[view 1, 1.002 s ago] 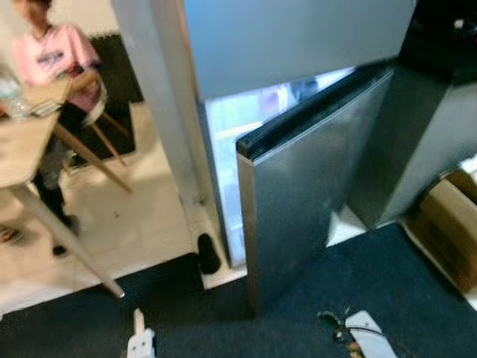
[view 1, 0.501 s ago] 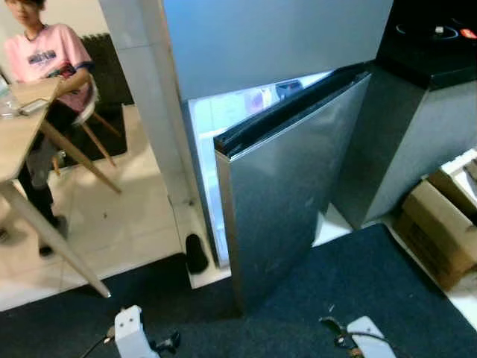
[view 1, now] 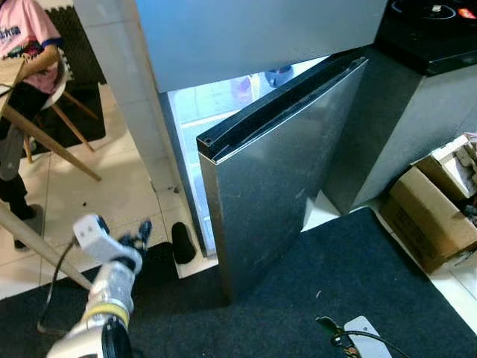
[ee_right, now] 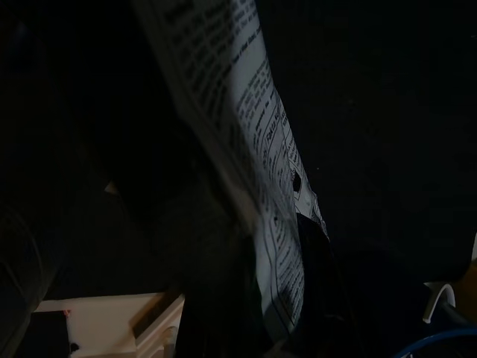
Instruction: Restocking fridge
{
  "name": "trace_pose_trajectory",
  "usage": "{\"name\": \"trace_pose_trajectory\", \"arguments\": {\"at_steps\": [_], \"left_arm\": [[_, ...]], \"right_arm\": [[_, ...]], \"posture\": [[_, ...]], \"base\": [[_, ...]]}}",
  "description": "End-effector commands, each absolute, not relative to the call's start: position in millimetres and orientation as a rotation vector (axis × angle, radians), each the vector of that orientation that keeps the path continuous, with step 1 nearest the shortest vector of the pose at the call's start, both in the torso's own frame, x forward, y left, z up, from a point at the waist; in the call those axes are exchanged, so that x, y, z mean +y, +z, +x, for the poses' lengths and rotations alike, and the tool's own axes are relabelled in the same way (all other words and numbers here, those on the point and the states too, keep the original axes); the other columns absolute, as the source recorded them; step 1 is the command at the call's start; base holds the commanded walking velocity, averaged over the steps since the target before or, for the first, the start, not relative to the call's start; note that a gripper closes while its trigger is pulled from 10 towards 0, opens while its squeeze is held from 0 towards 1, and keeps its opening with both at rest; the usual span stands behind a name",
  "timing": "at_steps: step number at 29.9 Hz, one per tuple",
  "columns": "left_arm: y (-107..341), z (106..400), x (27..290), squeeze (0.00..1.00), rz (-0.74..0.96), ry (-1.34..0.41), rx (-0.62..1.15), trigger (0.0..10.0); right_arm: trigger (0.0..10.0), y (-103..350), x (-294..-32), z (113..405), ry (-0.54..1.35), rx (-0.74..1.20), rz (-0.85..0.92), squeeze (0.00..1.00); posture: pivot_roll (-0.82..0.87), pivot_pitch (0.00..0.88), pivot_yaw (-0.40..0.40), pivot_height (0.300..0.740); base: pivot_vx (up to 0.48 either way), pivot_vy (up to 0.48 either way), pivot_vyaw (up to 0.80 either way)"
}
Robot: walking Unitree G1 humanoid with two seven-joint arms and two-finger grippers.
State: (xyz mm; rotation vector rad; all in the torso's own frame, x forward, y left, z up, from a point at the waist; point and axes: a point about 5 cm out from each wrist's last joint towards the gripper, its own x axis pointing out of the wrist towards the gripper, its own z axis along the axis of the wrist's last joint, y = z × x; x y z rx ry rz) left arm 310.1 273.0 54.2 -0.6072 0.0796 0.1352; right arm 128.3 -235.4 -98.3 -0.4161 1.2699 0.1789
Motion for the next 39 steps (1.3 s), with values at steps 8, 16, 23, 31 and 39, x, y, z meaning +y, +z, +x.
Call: {"name": "trace_pose_trajectory", "arguments": {"at_steps": [8,16,23,31,39], "left_arm": [[86,340,248,0.0,-0.68,-0.088,0.009,10.0],[94,351,203,0.0,-0.72,-0.357,0.029,10.0],[85,347,159,0.0,-0.75,-0.586,0.117,10.0],[65,300,48,0.0,-0.837,-1.163,0.257,10.0],[26,267,45,0.0,-0.812,-1.146,0.393,10.0]], "right_arm": [[10.0,-97,-241,128,0.146,1.256,-0.403,0.0],[10.0,-97,-241,129,0.142,1.254,-0.401,0.0],[10.0,-96,-243,130,0.139,1.252,-0.403,0.0],[10.0,-95,-244,132,0.137,1.247,-0.406,0.0],[10.0,-96,-242,131,0.144,1.254,-0.404,0.0]], "posture": [[-0.08,0.024,0.027,0.74],[-0.08,0.013,0.025,0.74],[-0.08,0.011,0.02,0.74],[-0.08,0.002,0.012,0.74],[-0.08,0.0,0.018,0.74]], "base": [[0.0,0.0,0.0],[0.0,0.0,0.0],[0.0,0.0,0.0],[0.0,0.0,0.0],[0.0,0.0,0.0]]}}
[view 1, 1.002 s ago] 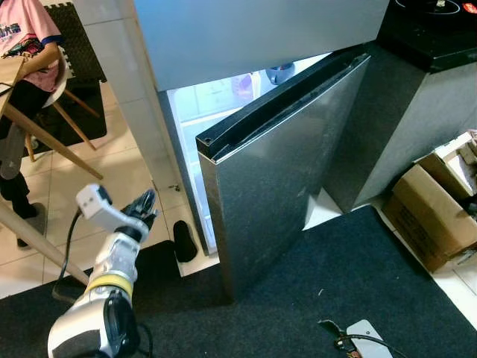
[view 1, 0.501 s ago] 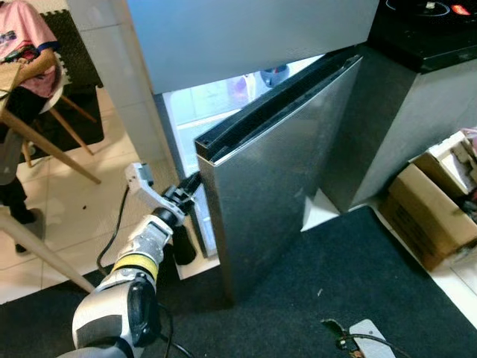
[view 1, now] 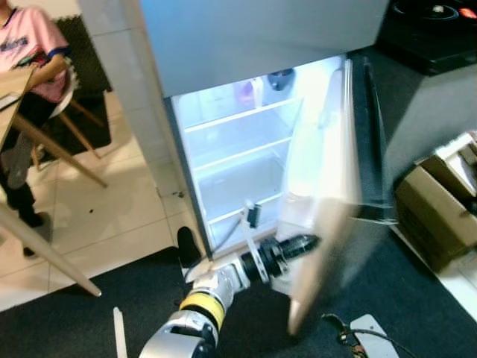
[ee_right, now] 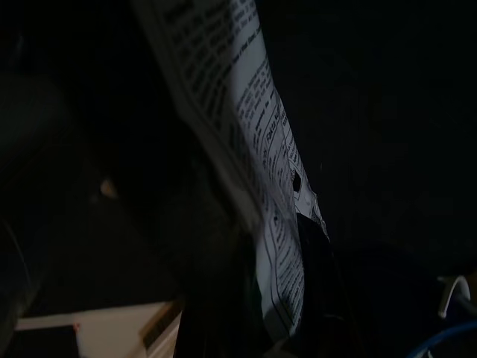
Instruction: Restocking fridge
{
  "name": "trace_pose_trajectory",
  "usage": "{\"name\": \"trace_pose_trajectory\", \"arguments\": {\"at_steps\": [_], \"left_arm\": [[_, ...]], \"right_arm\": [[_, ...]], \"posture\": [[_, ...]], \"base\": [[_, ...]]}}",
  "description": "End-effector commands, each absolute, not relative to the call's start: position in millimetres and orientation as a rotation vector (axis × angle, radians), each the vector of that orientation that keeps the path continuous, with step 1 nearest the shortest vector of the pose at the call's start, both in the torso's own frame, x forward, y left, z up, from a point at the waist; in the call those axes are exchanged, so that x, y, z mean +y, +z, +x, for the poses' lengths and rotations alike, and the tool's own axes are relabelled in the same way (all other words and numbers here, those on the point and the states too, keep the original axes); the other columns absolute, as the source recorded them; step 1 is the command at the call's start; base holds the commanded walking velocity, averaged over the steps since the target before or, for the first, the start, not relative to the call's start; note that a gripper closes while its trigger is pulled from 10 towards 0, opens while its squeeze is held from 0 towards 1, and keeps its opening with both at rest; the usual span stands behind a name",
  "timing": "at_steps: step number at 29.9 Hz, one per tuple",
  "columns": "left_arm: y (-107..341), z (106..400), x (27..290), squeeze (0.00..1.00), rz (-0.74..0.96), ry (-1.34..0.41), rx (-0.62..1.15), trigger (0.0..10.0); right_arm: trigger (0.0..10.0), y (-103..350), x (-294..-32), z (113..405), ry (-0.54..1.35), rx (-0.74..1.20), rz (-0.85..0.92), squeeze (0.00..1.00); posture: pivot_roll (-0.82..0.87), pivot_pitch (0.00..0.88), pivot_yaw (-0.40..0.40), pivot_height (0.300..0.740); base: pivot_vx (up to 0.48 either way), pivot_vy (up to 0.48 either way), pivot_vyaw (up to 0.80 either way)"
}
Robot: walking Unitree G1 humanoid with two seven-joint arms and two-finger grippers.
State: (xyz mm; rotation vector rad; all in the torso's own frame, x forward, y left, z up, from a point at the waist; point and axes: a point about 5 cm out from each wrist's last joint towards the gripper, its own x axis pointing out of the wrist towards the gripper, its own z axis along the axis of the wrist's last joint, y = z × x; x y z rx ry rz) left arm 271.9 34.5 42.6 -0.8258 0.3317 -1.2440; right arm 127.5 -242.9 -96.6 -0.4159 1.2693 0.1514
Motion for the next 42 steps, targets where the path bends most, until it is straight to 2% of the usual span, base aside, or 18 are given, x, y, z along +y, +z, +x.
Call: {"name": "trace_pose_trajectory", "arguments": {"at_steps": [1,3,4,6,7,9,10,12,15,17,18,20,21,24,26,39,42], "left_arm": [[19,267,56,0.0,-0.803,-1.063,0.417,10.0],[-5,264,94,0.0,-0.745,-0.792,0.485,10.0],[-5,264,94,0.0,-0.745,-0.792,0.485,10.0],[-25,253,124,0.0,-0.705,-0.57,0.562,10.0],[-25,253,124,0.0,-0.705,-0.57,0.562,10.0],[-45,233,158,0.0,-0.62,-0.348,0.647,10.0],[-45,233,158,0.0,-0.62,-0.348,0.647,10.0],[-59,213,182,0.0,-0.55,-0.207,0.715,10.0],[-66,199,192,0.0,-0.523,-0.136,0.758,10.0],[-83,164,210,0.0,-0.457,0.002,0.869,10.0],[-83,164,210,0.0,-0.457,0.002,0.869,10.0],[-93,140,214,0.0,-0.426,0.057,0.943,10.0],[-93,140,214,0.0,-0.426,0.057,0.943,10.0],[-100,123,208,0.0,-0.405,0.082,0.989,10.0],[-101,123,207,0.0,-0.406,0.087,0.989,10.0],[-99,133,200,0.0,-0.315,0.075,0.977,10.0],[-99,135,197,0.0,-0.31,0.064,0.973,10.0]], "right_arm": [[10.0,-96,-242,130,0.144,1.255,-0.403,0.0],[10.0,-96,-241,130,0.145,1.255,-0.399,0.0],[10.0,-96,-241,130,0.145,1.255,-0.399,0.0],[10.0,-97,-240,130,0.145,1.252,-0.391,0.0],[10.0,-97,-240,130,0.145,1.252,-0.391,0.0],[10.0,-97,-237,131,0.146,1.243,-0.376,0.0],[10.0,-97,-237,131,0.146,1.243,-0.376,0.0],[10.0,-96,-233,135,0.147,1.219,-0.339,0.0],[10.0,-95,-230,139,0.148,1.197,-0.307,0.0],[10.0,-91,-223,153,0.142,1.121,-0.217,0.0],[10.0,-91,-223,153,0.142,1.121,-0.217,0.0],[10.0,-86,-219,166,0.121,1.055,-0.126,0.0],[10.0,-86,-219,166,0.121,1.055,-0.126,0.0],[10.0,-77,-214,187,0.09,0.967,0.036,0.0],[10.0,-76,-213,187,0.087,0.963,0.053,0.0],[10.0,-80,-212,180,0.132,1.003,-0.012,0.0],[10.0,-82,-214,174,0.133,1.016,-0.012,0.0]], "posture": [[-0.08,0.0,0.018,0.74],[-0.08,0.0,0.024,0.74],[-0.08,0.0,0.024,0.74],[-0.08,0.0,0.024,0.74],[-0.08,0.0,0.024,0.74],[-0.08,0.0,0.024,0.74],[-0.08,0.0,0.024,0.74],[-0.07,0.0,0.029,0.74],[-0.07,0.0,0.027,0.74],[-0.06,0.0,0.024,0.74],[-0.06,0.0,0.024,0.74],[-0.07,0.0,0.019,0.74],[-0.07,0.0,0.019,0.74],[-0.06,0.0,0.012,0.74],[-0.06,0.0,0.012,0.74],[-0.05,0.0,0.005,0.74],[-0.05,0.0,0.007,0.74]], "base": [[0.0,0.0,0.0],[0.0,0.0,0.0],[0.0,0.0,0.0],[0.0,0.0,0.0],[0.0,0.0,0.0],[0.0,0.0,0.0],[0.0,0.0,0.0],[0.0,0.0,0.0],[0.0,0.0,0.0],[0.0,0.0,0.0],[0.0,0.0,0.0],[0.0,0.0,0.0],[0.0,0.0,0.0],[0.0,0.0,0.0],[0.0,0.0,0.0],[0.0,0.0,0.0],[0.0,0.0,0.79]]}}
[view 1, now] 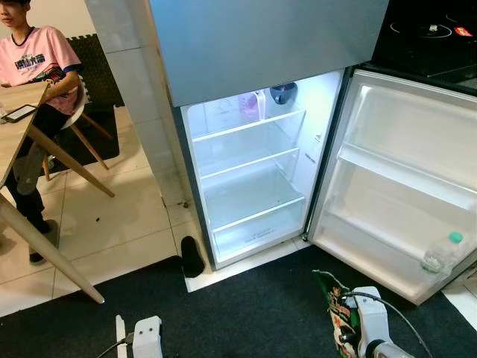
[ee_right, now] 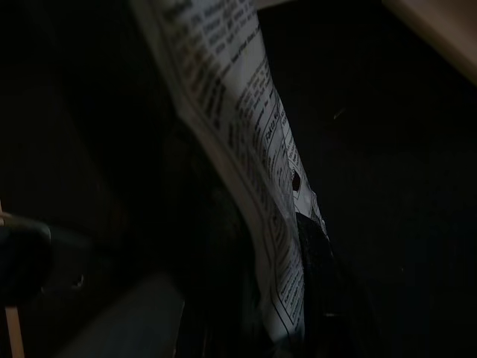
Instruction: Restocking fridge
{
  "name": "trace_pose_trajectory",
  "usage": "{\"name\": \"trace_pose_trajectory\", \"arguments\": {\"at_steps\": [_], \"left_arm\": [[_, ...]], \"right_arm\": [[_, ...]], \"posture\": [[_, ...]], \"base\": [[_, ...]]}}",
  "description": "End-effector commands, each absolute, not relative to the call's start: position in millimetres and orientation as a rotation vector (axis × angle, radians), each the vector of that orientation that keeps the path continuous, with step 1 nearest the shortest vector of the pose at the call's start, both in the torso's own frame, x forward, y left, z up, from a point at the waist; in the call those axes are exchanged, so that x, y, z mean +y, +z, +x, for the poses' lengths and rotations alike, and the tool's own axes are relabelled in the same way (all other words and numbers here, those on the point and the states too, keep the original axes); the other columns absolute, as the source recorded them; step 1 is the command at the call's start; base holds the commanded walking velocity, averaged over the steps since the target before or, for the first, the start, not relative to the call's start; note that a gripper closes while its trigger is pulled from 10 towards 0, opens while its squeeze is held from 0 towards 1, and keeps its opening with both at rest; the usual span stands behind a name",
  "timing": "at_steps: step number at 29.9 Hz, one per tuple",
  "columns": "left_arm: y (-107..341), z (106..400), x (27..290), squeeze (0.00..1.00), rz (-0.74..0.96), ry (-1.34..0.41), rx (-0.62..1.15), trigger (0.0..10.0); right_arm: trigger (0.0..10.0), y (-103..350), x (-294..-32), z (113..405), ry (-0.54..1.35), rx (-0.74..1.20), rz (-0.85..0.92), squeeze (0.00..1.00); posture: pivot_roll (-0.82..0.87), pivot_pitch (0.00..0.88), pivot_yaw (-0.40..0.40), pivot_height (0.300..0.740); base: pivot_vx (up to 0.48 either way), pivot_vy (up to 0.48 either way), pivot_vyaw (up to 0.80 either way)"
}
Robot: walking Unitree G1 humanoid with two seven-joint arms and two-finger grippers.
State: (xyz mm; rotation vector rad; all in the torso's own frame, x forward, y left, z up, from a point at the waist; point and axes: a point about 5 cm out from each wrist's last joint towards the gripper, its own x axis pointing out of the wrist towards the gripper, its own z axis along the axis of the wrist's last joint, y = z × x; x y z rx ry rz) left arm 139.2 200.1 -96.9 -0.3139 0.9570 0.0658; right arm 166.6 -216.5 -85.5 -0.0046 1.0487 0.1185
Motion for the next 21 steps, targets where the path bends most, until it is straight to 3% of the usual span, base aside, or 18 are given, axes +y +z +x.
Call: {"name": "trace_pose_trajectory", "arguments": {"at_steps": [1,21], "left_arm": [[-99.4,134.0,195.9,0.0,-0.305,0.055,0.977,10.0],[-100.7,132.4,189.8,0.0,-0.353,0.044,0.983,10.0]], "right_arm": [[10.0,-82.9,-214.4,172.7,0.13,1.019,-0.008,0.0],[10.0,-82.3,-212.3,174.8,0.135,1.012,-0.005,0.0]], "posture": [[-0.05,0.0,0.007,0.74],[-0.05,0.0,0.014,0.74]], "base": [[0.0,0.0,0.78],[0.0,0.0,0.78]]}}
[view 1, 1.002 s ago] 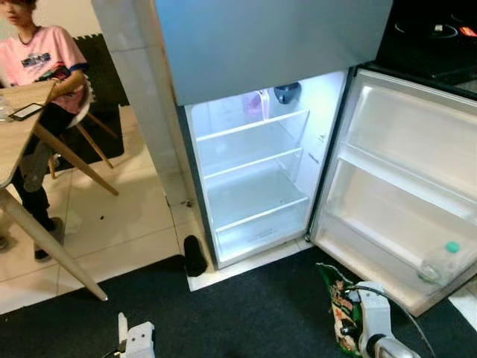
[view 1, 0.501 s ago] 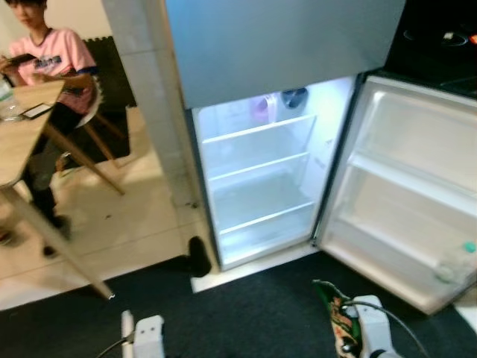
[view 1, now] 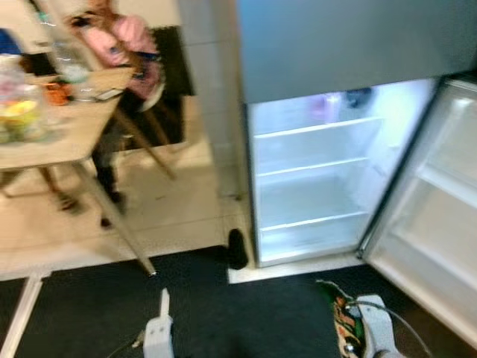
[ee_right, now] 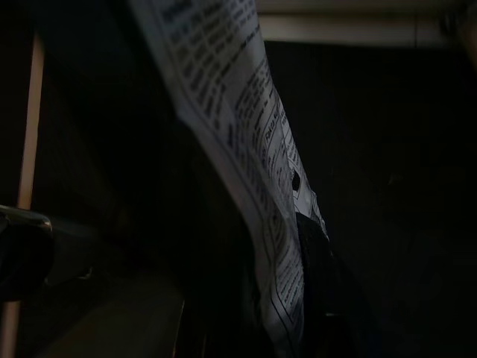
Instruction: Restocking fridge
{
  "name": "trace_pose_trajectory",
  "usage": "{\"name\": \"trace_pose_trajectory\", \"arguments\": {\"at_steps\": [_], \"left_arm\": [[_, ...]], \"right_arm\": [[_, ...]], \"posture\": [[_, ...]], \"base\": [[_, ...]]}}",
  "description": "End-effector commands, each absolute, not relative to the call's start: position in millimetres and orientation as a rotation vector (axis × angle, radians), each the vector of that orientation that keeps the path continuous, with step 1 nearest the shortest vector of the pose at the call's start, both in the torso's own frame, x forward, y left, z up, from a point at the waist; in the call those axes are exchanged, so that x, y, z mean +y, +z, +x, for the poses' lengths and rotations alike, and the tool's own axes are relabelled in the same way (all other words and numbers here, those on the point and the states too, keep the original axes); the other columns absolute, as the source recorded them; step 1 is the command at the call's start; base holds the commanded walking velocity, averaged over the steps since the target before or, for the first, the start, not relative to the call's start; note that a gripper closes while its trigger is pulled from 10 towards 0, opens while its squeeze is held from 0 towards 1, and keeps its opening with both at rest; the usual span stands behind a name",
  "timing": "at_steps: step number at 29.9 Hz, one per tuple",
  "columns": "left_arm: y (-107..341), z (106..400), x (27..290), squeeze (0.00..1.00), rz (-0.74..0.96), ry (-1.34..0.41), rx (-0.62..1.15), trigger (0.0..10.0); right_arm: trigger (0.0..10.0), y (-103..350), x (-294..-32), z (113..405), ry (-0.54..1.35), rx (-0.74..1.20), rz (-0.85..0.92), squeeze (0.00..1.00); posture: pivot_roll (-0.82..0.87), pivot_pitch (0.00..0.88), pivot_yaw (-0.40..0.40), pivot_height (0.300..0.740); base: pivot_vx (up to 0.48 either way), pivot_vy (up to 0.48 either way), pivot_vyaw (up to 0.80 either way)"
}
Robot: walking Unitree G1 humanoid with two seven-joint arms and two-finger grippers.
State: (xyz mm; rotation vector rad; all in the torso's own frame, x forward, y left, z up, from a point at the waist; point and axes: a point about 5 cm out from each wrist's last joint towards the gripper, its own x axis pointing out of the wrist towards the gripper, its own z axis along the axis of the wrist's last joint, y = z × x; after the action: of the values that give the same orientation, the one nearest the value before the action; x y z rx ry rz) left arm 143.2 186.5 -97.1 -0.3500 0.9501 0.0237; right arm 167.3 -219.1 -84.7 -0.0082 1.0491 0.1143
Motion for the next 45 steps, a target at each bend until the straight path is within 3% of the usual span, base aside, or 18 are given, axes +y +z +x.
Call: {"name": "trace_pose_trajectory", "arguments": {"at_steps": [1,12,18,45], "left_arm": [[-101,133,190,0.0,-0.355,0.047,0.982,10.0],[-101,131,190,0.0,-0.369,0.043,0.995,10.0],[-102,130,188,0.0,-0.384,0.029,1.006,10.0],[-101,134,178,0.0,-0.423,-0.004,0.997,10.0]], "right_arm": [[10.0,-82,-212,175,0.134,1.011,-0.005,0.0],[10.0,-82,-214,174,0.11,1.004,-0.01,0.0],[10.0,-84,-216,171,0.089,1.03,-0.019,0.0],[10.0,-86,-218,167,0.108,1.065,-0.105,0.0]], "posture": [[-0.05,0.0,0.015,0.74],[-0.05,0.0,0.018,0.74],[-0.05,0.0,0.02,0.74],[-0.05,0.0,0.009,0.74]], "base": [[0.0,0.0,0.78],[0.0,0.0,0.77],[0.0,0.0,0.0],[0.0,-0.36,0.0]]}}
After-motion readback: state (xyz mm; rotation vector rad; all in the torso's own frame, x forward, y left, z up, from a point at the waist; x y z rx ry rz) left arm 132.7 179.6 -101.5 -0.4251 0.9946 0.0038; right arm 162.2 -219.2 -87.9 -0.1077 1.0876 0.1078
